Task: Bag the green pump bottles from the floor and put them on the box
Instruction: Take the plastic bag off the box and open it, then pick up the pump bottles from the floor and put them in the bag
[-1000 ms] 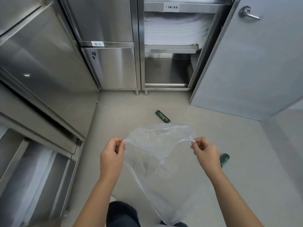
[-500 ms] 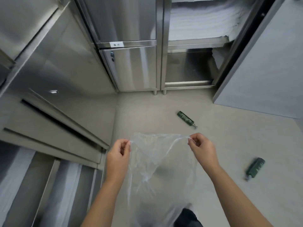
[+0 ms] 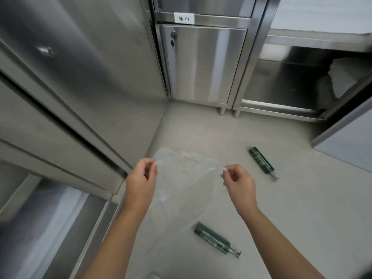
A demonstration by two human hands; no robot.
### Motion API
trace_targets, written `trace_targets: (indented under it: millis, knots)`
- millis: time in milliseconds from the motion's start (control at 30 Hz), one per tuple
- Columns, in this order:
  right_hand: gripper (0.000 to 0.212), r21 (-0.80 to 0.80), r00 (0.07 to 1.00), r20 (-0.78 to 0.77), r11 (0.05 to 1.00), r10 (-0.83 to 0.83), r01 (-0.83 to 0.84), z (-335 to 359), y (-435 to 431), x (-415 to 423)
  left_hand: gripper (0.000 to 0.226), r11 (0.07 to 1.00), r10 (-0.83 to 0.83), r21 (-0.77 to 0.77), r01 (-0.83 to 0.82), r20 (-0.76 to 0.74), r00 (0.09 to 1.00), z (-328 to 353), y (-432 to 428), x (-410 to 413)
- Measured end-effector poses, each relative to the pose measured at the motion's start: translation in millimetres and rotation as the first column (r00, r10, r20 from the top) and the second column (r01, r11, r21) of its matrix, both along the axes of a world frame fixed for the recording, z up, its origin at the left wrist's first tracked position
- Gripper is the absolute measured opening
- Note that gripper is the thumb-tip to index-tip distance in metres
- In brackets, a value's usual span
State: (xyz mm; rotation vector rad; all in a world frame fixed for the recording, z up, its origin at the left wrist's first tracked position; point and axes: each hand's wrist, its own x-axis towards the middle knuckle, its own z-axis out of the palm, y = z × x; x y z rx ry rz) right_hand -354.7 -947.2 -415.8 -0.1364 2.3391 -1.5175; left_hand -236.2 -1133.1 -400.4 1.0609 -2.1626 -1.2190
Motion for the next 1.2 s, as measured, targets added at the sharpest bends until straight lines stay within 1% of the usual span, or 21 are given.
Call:
trace_targets:
  millis: [167,367,433,533,633,700,767,833,933,1000,1067,1167,1200]
  knots:
    - [0.022,-0.04,0.992,-0.113,0.998,-0.057,0.053,-116,-2,-50,0.009,0.988,-0.051,-0.145,0.047,-0.023,0.998,-111,-12,-57]
    - [0.022,-0.083,0.964,-0.23,0.99,-0.131,0.115,-236,22,-96,0.007,0.94,-0.158,-0.325,0.1,-0.155,0.975,-211,-4,-119]
    - [0.022,-0.089,0.951,-0.266,0.986,-0.158,0.14,-274,34,-102,0.008,0.897,-0.259,-0.411,0.165,-0.185,0.948,-241,4,-130]
    - [0.023,-0.086,0.933,-0.3,0.98,-0.198,0.18,-329,57,-106,0.007,0.838,-0.381,-0.485,0.251,-0.191,0.905,-289,17,-138]
    - [0.023,-0.077,0.926,-0.301,0.973,-0.229,0.216,-379,78,-106,0.021,0.77,-0.481,-0.544,0.333,-0.153,0.863,-341,28,-140]
    - [0.022,-0.063,0.933,-0.275,0.973,-0.232,0.223,-408,92,-100,0.025,0.738,-0.53,-0.553,0.387,-0.119,0.84,-374,39,-141]
    - [0.021,-0.044,0.94,-0.247,0.972,-0.235,0.231,-434,105,-94,0.021,0.729,-0.556,-0.533,0.429,-0.095,0.826,-403,50,-140]
    - [0.02,-0.031,0.947,-0.207,0.969,-0.245,0.244,-458,120,-87,0.022,0.723,-0.583,-0.507,0.47,-0.082,0.809,-429,63,-137]
    - [0.021,0.003,0.955,-0.166,0.968,-0.246,0.25,-479,137,-82,0.032,0.706,-0.623,-0.477,0.523,-0.067,0.779,-451,76,-131]
    - [0.019,0.009,0.957,-0.135,0.966,-0.257,0.26,-492,149,-79,0.032,0.685,-0.652,-0.468,0.559,-0.05,0.757,-461,83,-126]
    - [0.013,0.019,0.959,-0.095,0.963,-0.266,0.269,-505,159,-74,0.027,0.681,-0.662,-0.446,0.581,-0.036,0.749,-469,89,-121]
    - [0.007,0.026,0.958,-0.06,0.959,-0.279,0.281,-518,170,-64,0.008,0.71,-0.648,-0.393,0.585,-0.04,0.76,-475,94,-115]
    - [0.007,0.026,0.958,-0.054,0.958,-0.283,0.284,-521,174,-60,0.006,0.719,-0.643,-0.376,0.584,-0.042,0.764,-477,96,-114]
